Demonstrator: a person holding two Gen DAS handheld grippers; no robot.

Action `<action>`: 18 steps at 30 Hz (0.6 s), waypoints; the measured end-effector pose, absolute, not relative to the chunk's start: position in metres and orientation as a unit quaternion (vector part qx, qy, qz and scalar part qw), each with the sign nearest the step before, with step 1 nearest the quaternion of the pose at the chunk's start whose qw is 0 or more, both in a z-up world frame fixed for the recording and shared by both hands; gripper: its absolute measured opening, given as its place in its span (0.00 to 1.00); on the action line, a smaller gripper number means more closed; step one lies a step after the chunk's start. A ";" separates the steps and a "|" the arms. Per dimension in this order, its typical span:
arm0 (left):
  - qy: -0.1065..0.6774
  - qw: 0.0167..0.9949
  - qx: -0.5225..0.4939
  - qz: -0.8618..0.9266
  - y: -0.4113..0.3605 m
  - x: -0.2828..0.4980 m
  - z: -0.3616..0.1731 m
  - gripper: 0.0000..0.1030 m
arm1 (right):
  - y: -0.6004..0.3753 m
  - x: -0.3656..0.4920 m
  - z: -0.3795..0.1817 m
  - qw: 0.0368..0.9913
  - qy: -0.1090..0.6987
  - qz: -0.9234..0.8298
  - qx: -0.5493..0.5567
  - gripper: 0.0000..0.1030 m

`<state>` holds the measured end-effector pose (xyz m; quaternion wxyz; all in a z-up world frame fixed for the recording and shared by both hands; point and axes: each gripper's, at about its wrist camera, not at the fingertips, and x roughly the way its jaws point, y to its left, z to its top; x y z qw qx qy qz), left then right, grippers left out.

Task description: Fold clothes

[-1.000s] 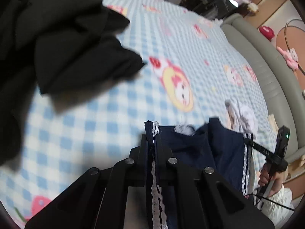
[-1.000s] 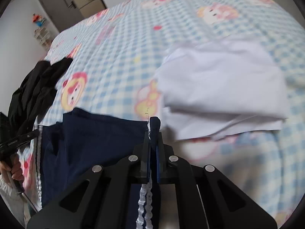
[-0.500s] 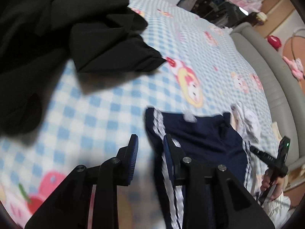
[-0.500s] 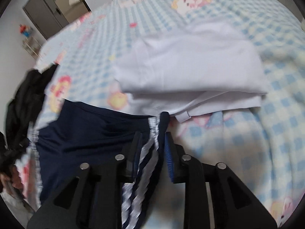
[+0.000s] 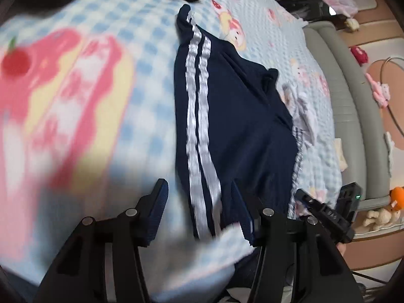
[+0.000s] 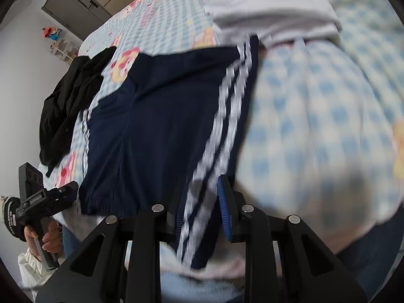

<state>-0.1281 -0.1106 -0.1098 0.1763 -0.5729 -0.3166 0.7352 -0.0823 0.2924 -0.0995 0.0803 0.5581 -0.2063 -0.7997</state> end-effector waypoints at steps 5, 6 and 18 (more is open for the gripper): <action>-0.325 0.189 -0.583 0.720 -0.105 -0.111 -0.118 0.55 | 0.288 -0.055 -0.113 0.095 -0.204 -0.787 0.574 0.35; -0.328 0.191 -0.588 0.715 -0.103 -0.110 -0.122 0.56 | 0.289 -0.052 -0.114 0.097 -0.210 -0.786 0.573 0.36; -0.368 0.220 -0.544 0.721 -0.097 -0.109 -0.116 0.51 | 0.281 -0.057 -0.106 0.148 -0.213 -0.790 0.556 0.25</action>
